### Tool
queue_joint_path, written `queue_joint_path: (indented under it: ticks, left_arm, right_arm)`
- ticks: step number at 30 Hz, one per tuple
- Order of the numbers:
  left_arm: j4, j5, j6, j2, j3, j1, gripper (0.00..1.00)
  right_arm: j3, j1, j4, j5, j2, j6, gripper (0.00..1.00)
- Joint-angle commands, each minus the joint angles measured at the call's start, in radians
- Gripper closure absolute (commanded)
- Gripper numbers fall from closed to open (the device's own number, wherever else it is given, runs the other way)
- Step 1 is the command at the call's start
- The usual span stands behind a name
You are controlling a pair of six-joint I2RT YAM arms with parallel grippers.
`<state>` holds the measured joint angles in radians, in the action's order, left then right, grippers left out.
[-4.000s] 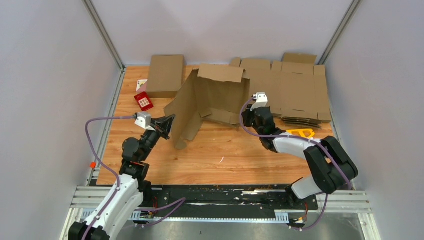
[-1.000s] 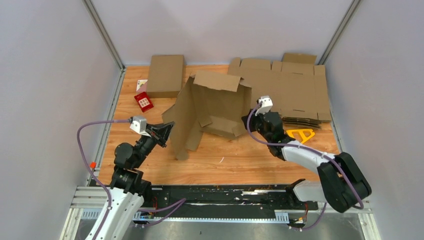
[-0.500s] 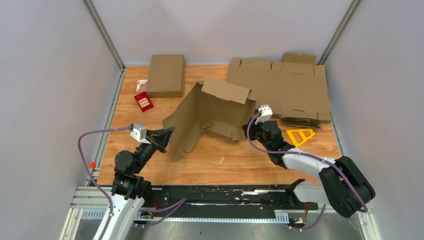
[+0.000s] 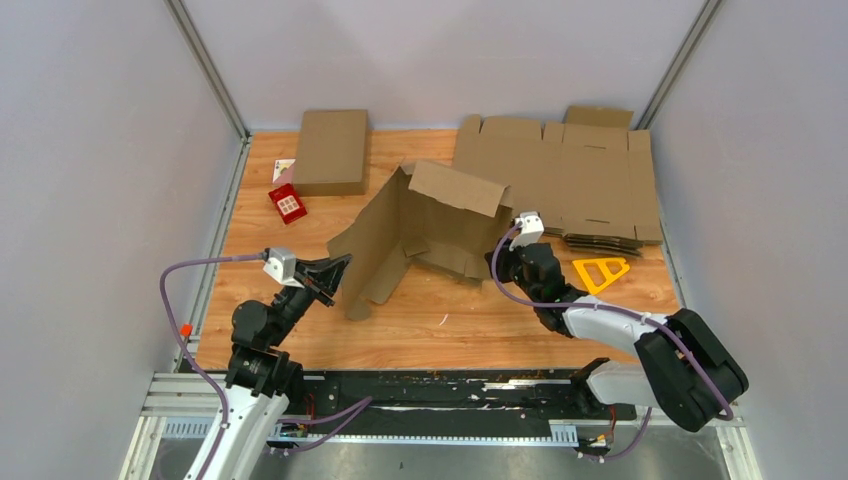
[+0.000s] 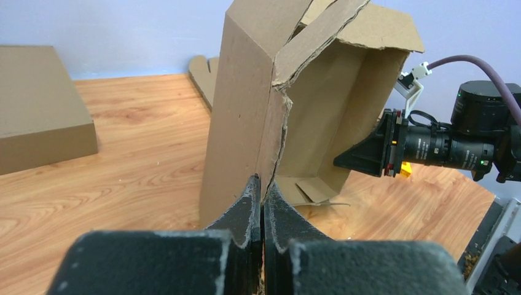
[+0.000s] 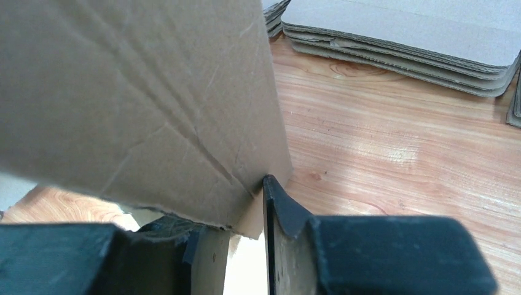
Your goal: Fold the paper box
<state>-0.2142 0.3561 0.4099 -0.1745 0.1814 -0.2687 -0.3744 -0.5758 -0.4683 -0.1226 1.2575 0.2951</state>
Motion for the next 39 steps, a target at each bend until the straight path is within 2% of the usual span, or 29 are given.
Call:
queue_joint_path:
  ticks: [1,10,29,34,39]
  left_arm:
    - [0.013,0.040,0.020,-0.018,-0.024,-0.006,1.00]
    - [0.046,0.028,0.001,-0.014,-0.014,-0.005,1.00]
    - [0.033,0.039,0.010,-0.018,-0.019,-0.005,1.00]
    - [0.032,0.043,0.009,-0.017,-0.019,-0.006,1.00]
    - [0.032,0.044,0.009,-0.017,-0.019,-0.006,1.00]
  right_arm:
    - [-0.011,-0.018,-0.052,0.022,-0.003,0.025,0.73]
    - [-0.026,-0.027,-0.031,-0.015,-0.013,-0.010,0.61]
    - [-0.013,-0.032,-0.090,0.054,-0.007,-0.049,0.32]
    - [-0.028,-0.049,-0.086,0.049,0.026,-0.062,0.16]
    - [-0.045,-0.063,-0.086,0.058,0.059,-0.070,0.13]
